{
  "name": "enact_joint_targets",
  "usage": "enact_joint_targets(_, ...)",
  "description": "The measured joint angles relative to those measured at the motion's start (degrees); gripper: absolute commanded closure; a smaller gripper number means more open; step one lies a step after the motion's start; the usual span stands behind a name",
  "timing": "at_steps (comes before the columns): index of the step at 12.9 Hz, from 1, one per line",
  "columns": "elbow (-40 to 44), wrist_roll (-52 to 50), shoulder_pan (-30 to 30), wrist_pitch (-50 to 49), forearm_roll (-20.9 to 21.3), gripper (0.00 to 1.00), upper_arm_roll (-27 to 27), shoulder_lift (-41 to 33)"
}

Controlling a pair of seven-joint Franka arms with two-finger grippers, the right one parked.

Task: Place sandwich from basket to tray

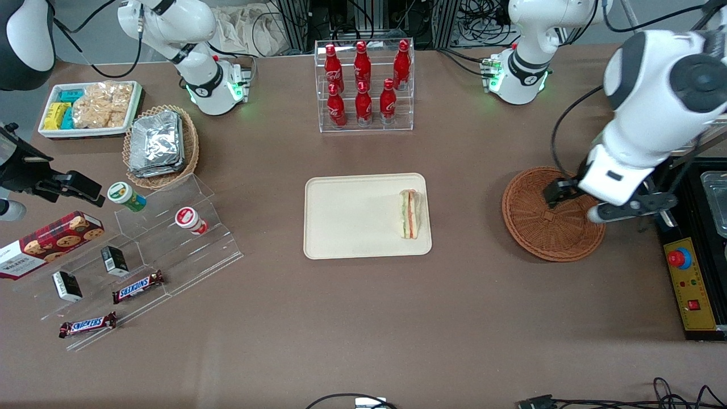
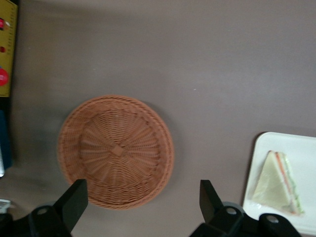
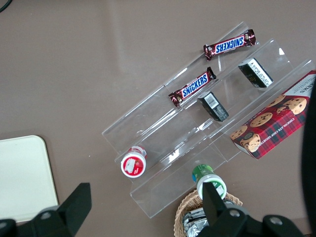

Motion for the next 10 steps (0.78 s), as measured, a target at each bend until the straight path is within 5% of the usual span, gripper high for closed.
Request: enact_joint_targets(10, -0.4, 11.52, -0.04, -2.63, -1.79, 0.0, 6.53, -2.4)
